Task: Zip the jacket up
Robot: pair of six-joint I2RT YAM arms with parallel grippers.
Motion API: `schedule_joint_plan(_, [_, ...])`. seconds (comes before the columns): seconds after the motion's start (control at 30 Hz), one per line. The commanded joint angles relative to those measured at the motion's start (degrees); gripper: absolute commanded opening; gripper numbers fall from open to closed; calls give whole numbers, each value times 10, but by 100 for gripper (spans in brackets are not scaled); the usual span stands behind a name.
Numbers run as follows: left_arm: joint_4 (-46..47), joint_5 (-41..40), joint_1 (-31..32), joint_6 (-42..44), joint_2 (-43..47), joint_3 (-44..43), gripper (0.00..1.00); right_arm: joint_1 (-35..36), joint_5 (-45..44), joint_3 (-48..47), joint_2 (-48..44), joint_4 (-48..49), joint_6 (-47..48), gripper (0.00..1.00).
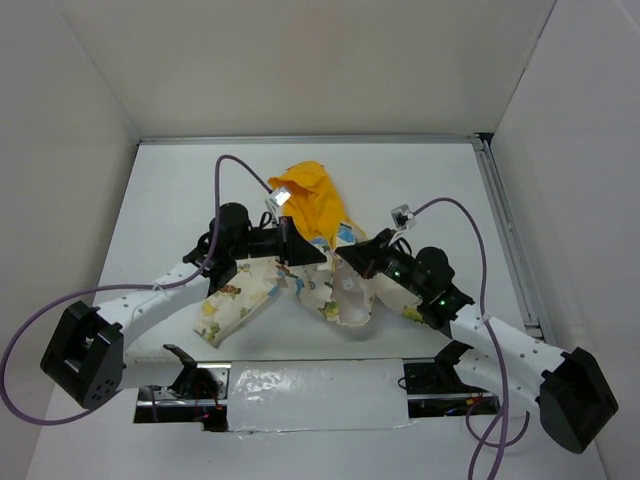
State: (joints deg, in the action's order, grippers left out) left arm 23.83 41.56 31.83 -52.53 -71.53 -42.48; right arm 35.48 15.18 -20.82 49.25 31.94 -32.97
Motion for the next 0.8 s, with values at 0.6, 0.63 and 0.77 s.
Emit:
schedule_joint_plan(0.6, [-89,-65,64,61,83,-53,0,-15,-111,23,81,305,-161,0])
schedule_joint_plan(0.63, [-95,-88,64,66,92,-49,0,-18,-116,23,60,303,-167,0])
schedule_joint_plan(0.77, [-135,-160,64,71,128,-43,0,-36,-87,17,10,276,-162,0])
